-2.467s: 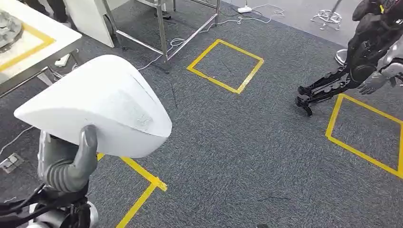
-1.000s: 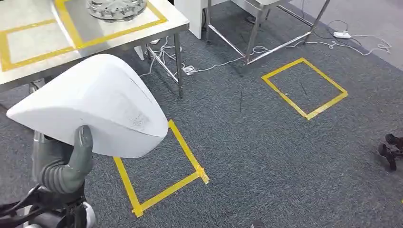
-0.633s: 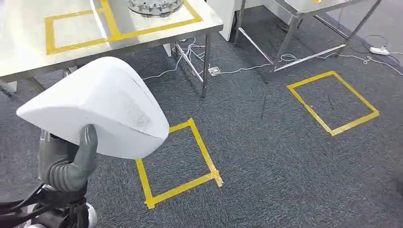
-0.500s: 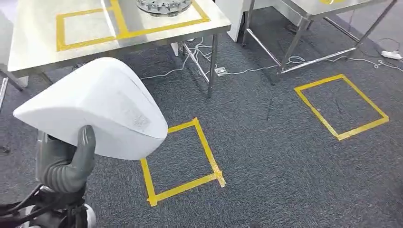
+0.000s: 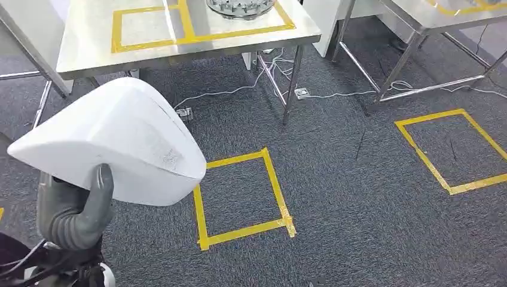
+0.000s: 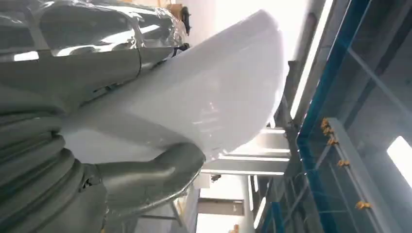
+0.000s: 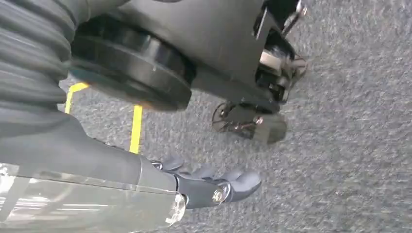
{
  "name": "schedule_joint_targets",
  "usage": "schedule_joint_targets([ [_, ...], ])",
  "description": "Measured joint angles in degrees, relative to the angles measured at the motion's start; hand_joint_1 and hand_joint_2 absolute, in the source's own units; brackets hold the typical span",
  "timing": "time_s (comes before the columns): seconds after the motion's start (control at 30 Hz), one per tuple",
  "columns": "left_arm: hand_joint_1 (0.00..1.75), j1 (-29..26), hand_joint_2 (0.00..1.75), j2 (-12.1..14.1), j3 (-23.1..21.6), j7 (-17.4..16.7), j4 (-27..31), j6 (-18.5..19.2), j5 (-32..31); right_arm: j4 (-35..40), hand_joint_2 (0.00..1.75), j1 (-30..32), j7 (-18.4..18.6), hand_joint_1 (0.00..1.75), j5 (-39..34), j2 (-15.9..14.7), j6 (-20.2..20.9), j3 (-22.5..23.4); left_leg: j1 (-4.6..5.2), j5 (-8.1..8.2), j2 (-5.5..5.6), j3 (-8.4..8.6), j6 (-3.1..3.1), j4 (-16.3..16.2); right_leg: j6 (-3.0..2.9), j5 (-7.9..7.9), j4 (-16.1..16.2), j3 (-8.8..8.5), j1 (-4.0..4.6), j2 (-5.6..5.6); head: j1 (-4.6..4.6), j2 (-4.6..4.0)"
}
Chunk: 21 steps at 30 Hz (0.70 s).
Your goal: Take the parts from the cabinet and place them on the table.
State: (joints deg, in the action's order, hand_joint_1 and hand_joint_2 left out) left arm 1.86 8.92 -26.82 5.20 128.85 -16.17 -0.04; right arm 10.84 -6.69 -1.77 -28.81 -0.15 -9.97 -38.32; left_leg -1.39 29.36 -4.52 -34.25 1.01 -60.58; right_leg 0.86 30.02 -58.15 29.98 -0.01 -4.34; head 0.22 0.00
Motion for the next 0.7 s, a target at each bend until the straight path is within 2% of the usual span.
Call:
schedule_joint_targets([
  [0.03,1.75,0.07,1.75,0.04,0.00,0.02,0.00,0.00,0.00,0.00,1.75,0.03,-0.02,0.00,0.00,-0.02,0.00,0.00,0.16,0.00,0.59,-0.10,-0.30,-0.04,0.18,-0.20,0.36,-0.15,-0.06,-0.28,-0.02,0.00],
  [0.07,1.75,0.07,1.75,0.04,-0.02,0.00,0.00,0.00,0.00,0.02,1.75,0.12,0.00,0.00,0.00,-0.02,0.00,-0.04,-0.12,-0.32,1.18,-0.22,-0.83,0.26,0.46,-0.03,0.14,-0.15,-0.23,-0.65,-0.02,0.00],
  [0.1,1.75,0.05,1.75,0.04,-0.07,0.00,0.00,0.00,0.00,0.00,1.75,0.13,0.00,0.00,0.00,0.00,0.00,-0.07,-0.20,-0.53,1.80,-0.27,-1.17,0.29,0.87,0.86,-0.36,0.07,-0.32,0.42,0.02,0.00],
  [0.13,1.75,0.13,1.75,0.02,-0.07,0.00,0.02,0.00,0.00,0.02,1.75,0.16,-0.02,0.00,0.00,0.00,0.00,-0.09,-0.22,-0.72,2.40,-0.47,-1.47,0.29,1.07,3.07,-2.65,0.81,-0.54,2.29,0.30,0.00],
  [0.17,1.75,0.17,1.75,0.00,-0.04,0.02,0.04,-0.02,0.00,0.00,1.75,0.24,0.00,0.00,0.00,0.00,0.00,-0.11,-0.18,-0.87,3.06,-0.69,-1.69,0.29,1.17,5.55,-6.54,2.26,-0.59,3.18,0.35,0.00],
  [0.2,1.75,0.15,1.75,0.00,-0.04,0.02,0.04,-0.02,0.00,0.00,1.75,0.43,0.00,0.00,0.00,0.00,0.00,-0.11,-0.09,-1.00,3.80,-0.88,-1.88,0.27,1.23,7.94,-11.36,4.15,-0.55,3.59,0.37,0.00],
  [0.23,1.75,0.10,1.75,0.00,-0.07,0.00,0.00,-0.02,0.00,-0.02,1.75,0.61,0.00,0.00,0.00,0.00,0.00,-0.13,0.03,-1.12,4.69,-1.03,-2.03,0.26,1.15,9.51,-15.64,5.88,-0.51,3.75,0.48,0.00],
  [0.27,1.75,0.09,1.75,0.00,-0.07,0.00,0.00,-0.02,0.00,-0.02,1.75,0.72,0.00,0.00,0.00,0.00,0.00,-0.15,0.20,-1.24,5.51,-1.10,-2.15,0.25,0.96,9.57,-17.33,6.53,-0.48,3.82,0.59,0.00],
  [0.3,1.75,0.09,1.75,0.00,-0.07,-0.02,0.00,-0.02,0.00,-0.02,1.75,0.70,0.00,0.00,0.00,0.00,0.00,-0.20,0.39,-1.35,6.37,-1.12,-2.23,0.25,0.50,8.23,-16.40,6.09,-0.45,3.98,0.70,0.00],
  [0.33,1.75,0.09,1.75,0.00,-0.07,-0.02,0.00,-0.02,0.00,0.00,1.75,0.62,0.00,0.00,0.00,0.00,0.00,-0.22,0.55,-1.47,7.17,-1.11,-2.17,0.26,-0.07,5.97,-13.43,4.78,-0.34,4.21,0.76,0.00],
  [0.37,1.75,0.09,1.75,0.00,-0.07,-0.02,0.02,-0.02,0.00,0.00,1.75,0.53,0.00,0.00,0.00,0.00,0.00,-0.24,0.79,-1.60,7.98,-1.04,-2.14,0.29,-0.86,3.10,-8.60,2.66,-0.05,4.83,0.76,0.00],
  [0.4,1.75,0.09,1.75,0.00,-0.07,0.00,0.04,-0.02,0.00,0.00,1.75,0.46,0.00,0.00,0.00,0.00,0.00,-0.26,0.76,-1.76,8.65,-1.07,-2.12,0.35,-1.86,0.62,-3.84,0.66,0.31,6.51,0.79,0.00],
  [0.43,1.75,0.12,1.75,-0.02,-0.07,0.02,0.02,-0.02,0.00,-0.02,1.75,0.50,0.02,0.00,0.00,-0.41,-0.04,-0.26,0.52,-1.98,9.20,-1.27,-1.87,0.34,-3.12,0.70,-1.49,-0.34,0.46,9.25,0.42,0.00],
  [0.47,1.75,0.14,1.75,0.00,-0.09,-0.02,0.02,-0.02,0.00,0.00,1.75,0.67,0.09,0.00,0.00,-0.37,-0.02,-0.35,0.28,-2.23,10.08,-1.55,-1.51,0.34,-3.00,0.19,-0.73,-0.23,0.56,9.22,0.28,0.00],
  [0.5,1.75,0.09,1.75,0.00,-0.09,-0.02,-0.02,0.00,0.09,0.00,1.75,0.44,0.07,0.00,-0.02,-0.41,-0.09,-0.37,-0.14,-2.57,10.45,-1.83,-0.98,0.46,-3.05,0.21,-0.55,-0.20,0.97,8.83,0.76,0.00],
  [0.57,1.75,0.19,1.75,0.00,-0.02,0.15,-0.02,0.11,0.74,0.00,1.75,0.33,-0.15,0.00,-0.15,-0.46,-0.17,-0.37,-0.16,-3.28,11.53,-1.92,-0.08,1.13,-3.44,-0.02,1.02,-0.84,1.07,7.93,1.16,0.00],
  [0.6,1.75,0.21,1.75,0.04,0.02,0.37,-0.04,0.15,1.00,0.00,1.75,0.08,-0.28,0.00,-0.15,-0.50,-0.20,-0.37,-0.06,-2.95,9.61,-2.17,-0.28,0.86,-2.64,-0.92,2.77,-1.50,0.23,7.08,1.16,0.00],
  [0.63,1.75,0.56,1.75,0.04,0.00,0.48,-0.09,0.20,1.20,0.02,1.75,-0.08,-0.35,0.00,-0.18,-0.50,-0.26,-0.35,0.41,-1.43,5.38,-2.89,-0.04,-0.19,-2.48,-1.46,3.49,-1.56,0.38,6.86,0.96,0.00],
  [0.67,1.75,0.95,1.75,0.04,0.02,0.48,-0.26,0.22,1.25,0.02,1.75,-0.03,-0.44,0.00,-0.18,-0.50,-0.26,-0.35,0.27,1.14,4.37,-4.26,0.17,-3.28,-2.55,-1.78,3.52,-1.31,0.37,6.53,0.57,0.00],
  [0.7,1.75,1.02,1.75,0.04,-0.02,0.57,-0.42,0.26,1.29,0.00,1.75,0.15,-0.44,0.00,-0.20,-0.50,-0.26,-0.35,0.16,3.41,4.28,-5.86,0.48,-7.43,-2.48,-1.81,3.37,-1.06,0.32,6.08,0.44,0.00],
])
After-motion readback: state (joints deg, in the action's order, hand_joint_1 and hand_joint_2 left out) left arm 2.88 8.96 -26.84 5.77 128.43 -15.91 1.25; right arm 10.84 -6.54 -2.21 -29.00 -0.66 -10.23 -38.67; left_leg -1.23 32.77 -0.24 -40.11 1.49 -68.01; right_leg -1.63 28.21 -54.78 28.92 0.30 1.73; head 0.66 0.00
